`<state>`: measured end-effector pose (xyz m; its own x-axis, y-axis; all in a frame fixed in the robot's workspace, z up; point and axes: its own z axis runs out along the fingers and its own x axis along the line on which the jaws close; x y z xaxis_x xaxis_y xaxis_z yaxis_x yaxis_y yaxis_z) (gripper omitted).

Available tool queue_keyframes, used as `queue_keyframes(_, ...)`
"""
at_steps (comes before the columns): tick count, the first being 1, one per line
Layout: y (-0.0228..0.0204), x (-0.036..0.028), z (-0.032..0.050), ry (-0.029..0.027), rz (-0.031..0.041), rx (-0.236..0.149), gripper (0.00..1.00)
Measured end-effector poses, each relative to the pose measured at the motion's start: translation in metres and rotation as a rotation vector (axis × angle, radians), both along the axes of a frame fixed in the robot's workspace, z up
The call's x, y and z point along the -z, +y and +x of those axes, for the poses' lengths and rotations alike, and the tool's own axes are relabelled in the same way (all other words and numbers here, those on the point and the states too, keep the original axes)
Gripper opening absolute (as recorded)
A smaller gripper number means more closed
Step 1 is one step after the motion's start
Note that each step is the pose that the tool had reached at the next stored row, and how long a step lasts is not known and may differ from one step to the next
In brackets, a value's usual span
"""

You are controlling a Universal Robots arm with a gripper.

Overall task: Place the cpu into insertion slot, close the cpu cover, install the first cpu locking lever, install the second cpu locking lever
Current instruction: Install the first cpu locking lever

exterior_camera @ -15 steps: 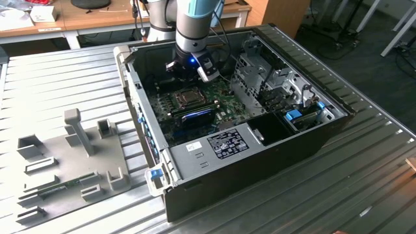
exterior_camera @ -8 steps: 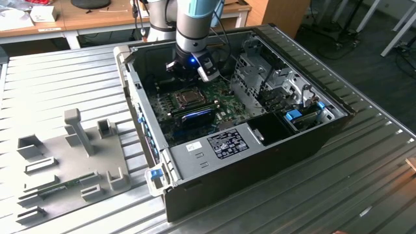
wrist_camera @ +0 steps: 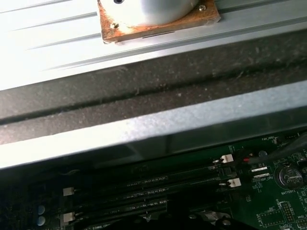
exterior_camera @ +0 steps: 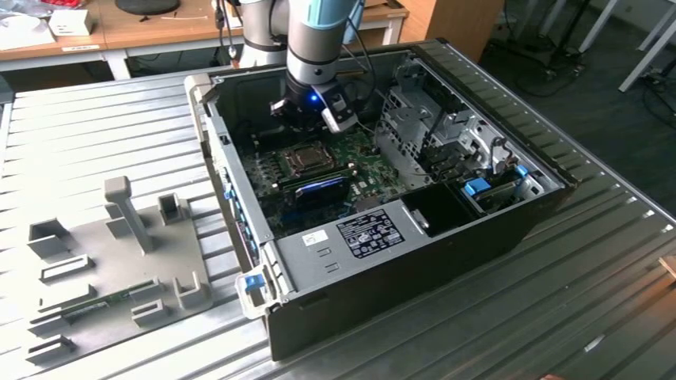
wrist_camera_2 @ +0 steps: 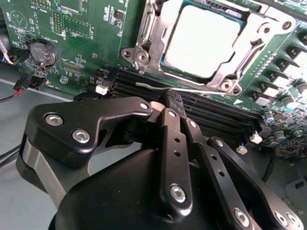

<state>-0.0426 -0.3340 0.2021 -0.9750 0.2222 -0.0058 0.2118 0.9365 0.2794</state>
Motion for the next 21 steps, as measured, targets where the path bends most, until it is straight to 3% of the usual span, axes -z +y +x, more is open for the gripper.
queue_keyframes(11, 0.0, 0.0, 0.0017, 0.0, 0.008, -0.011, 0.1)
queue_keyframes(21, -0.0017, 0.0003, 0.0021, 0.0, 0.0081, -0.012, 0.1)
